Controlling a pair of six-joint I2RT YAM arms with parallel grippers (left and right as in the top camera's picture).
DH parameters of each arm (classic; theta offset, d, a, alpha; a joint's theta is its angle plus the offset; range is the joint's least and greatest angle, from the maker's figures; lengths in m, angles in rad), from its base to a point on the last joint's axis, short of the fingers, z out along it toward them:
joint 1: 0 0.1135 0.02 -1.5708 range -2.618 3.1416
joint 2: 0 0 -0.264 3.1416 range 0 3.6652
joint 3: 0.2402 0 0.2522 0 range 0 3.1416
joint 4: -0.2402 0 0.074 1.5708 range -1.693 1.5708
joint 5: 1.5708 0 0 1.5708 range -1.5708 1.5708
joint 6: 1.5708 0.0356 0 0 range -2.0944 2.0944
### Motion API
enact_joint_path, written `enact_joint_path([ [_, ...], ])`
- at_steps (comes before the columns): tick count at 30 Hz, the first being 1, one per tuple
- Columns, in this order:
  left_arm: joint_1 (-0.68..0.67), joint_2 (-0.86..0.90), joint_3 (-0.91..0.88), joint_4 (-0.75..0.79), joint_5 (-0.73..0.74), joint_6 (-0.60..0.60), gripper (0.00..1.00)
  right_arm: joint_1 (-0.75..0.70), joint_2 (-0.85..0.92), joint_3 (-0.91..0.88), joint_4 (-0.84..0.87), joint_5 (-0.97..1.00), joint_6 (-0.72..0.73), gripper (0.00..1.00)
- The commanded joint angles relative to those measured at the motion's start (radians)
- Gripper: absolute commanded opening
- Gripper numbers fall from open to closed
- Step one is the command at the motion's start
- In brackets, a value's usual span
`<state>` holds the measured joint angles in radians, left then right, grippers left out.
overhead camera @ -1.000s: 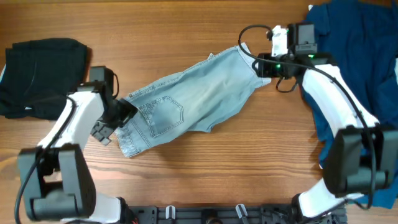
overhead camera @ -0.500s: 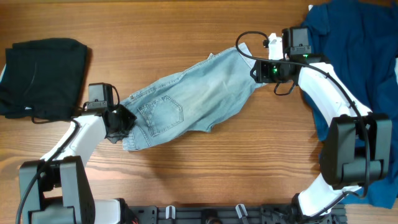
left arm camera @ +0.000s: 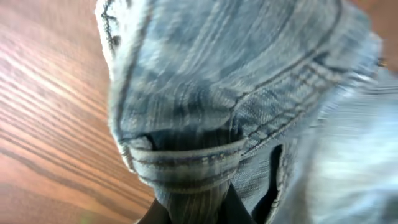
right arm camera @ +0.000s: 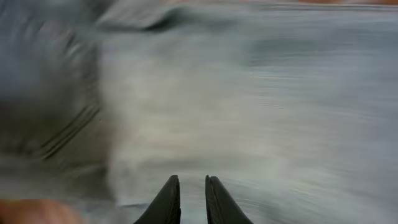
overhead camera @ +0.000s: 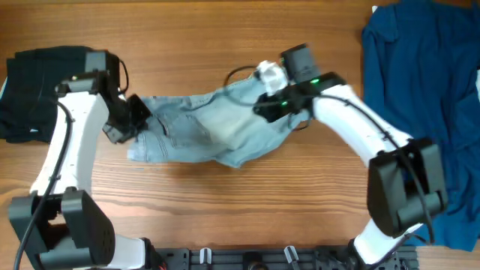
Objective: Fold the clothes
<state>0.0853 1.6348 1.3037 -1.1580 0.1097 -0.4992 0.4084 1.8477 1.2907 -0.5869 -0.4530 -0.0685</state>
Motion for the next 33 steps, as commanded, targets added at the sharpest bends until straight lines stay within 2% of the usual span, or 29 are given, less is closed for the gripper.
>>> enact_joint_path([
  [1, -0.003, -0.008, 0.146, -0.045, -0.006, 0.025, 0.04, 0.114, 0.055, -0.01, 0.028, -0.027, 0.058, 0.15],
  [7, -0.004, -0.023, 0.254, -0.098, 0.032, 0.031, 0.04, 0.343, 0.216, -0.01, 0.212, -0.027, 0.211, 0.14],
  [11, -0.004, -0.05, 0.263, -0.134, 0.04, 0.032, 0.04, 0.416, 0.245, -0.01, 0.362, -0.006, 0.263, 0.15],
  [13, -0.005, -0.051, 0.263, -0.161, 0.102, 0.032, 0.04, 0.423, 0.245, -0.009, 0.426, 0.019, 0.262, 0.18],
  [17, -0.045, -0.051, 0.263, -0.156, 0.106, 0.033, 0.06, 0.342, 0.184, 0.038, 0.281, 0.045, 0.246, 0.24],
  [20, -0.069, -0.048, 0.262, -0.141, 0.082, 0.032, 0.08, 0.173, 0.021, 0.045, 0.119, 0.181, 0.243, 0.28],
  [25, -0.115, -0.048, 0.262, -0.121, 0.084, 0.032, 0.08, -0.059, 0.013, 0.023, -0.147, 0.312, 0.144, 0.28],
  [30, -0.175, -0.047, 0.262, -0.079, 0.084, 0.019, 0.08, -0.084, 0.037, -0.087, -0.089, 0.328, 0.097, 0.28],
  [33, -0.239, -0.038, 0.261, -0.052, 0.084, -0.011, 0.09, -0.082, 0.06, -0.162, 0.015, 0.327, 0.097, 0.28],
])
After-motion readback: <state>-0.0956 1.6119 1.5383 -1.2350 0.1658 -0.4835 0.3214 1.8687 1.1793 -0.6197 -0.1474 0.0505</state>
